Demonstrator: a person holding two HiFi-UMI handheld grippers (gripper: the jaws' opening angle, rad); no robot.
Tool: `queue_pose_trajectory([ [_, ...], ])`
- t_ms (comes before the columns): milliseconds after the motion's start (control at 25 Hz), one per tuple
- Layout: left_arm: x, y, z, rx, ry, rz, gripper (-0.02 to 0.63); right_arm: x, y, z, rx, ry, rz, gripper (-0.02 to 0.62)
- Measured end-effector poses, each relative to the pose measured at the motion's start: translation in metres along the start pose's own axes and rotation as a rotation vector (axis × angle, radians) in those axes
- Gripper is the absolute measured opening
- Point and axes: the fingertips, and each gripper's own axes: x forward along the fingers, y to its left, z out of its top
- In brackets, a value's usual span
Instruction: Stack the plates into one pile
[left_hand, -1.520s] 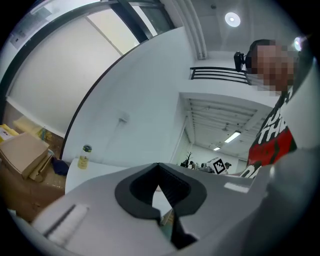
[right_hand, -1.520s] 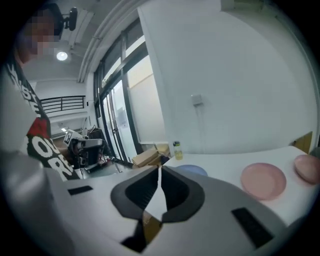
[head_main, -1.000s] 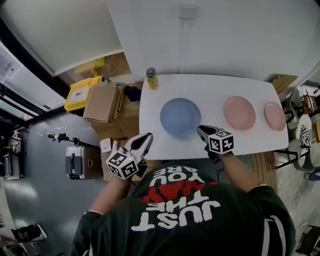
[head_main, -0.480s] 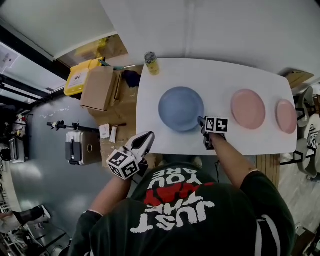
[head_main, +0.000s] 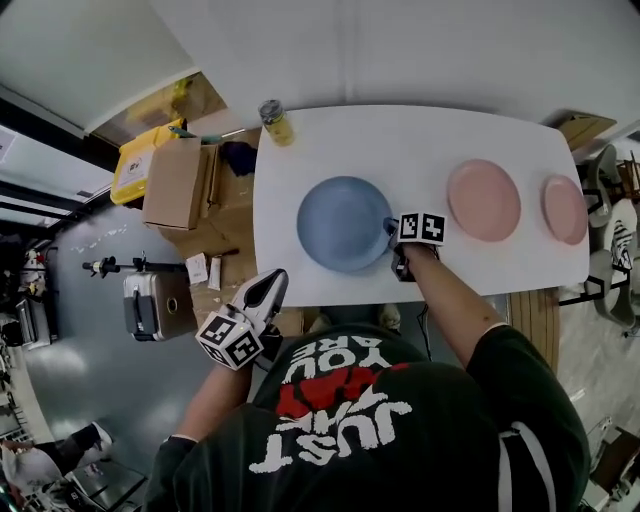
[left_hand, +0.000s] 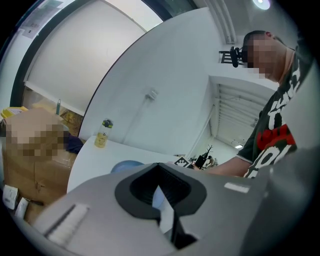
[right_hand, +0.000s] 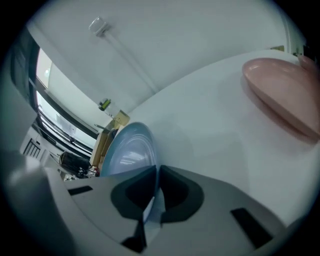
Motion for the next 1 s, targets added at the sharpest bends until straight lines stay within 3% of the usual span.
queue_pose_trajectory([
  [240,0.028,-0.027,0.000,0.015,0.005,-0.054,0.008,-0.084,-0.045,0.052,0.053,-0.135,0.027,0.017],
  [520,0.073,-0.070,0.001,0.023,0.015,-0.106,0.008,-0.221,-0.214,0.121,0.244,-0.355,-0.195,0.017],
  [720,0.091,-0.091,-0.001,0.036,0.025,-0.112,0.008,-0.248,-0.293,0.117,0.361,-0.359,-0.287,0.017],
  [1000,0.108,-0.110,-0.003,0.039,0.021,-0.107,0.008,-0.234,-0.328,0.095,0.373,-0.319,-0.333,0.018],
])
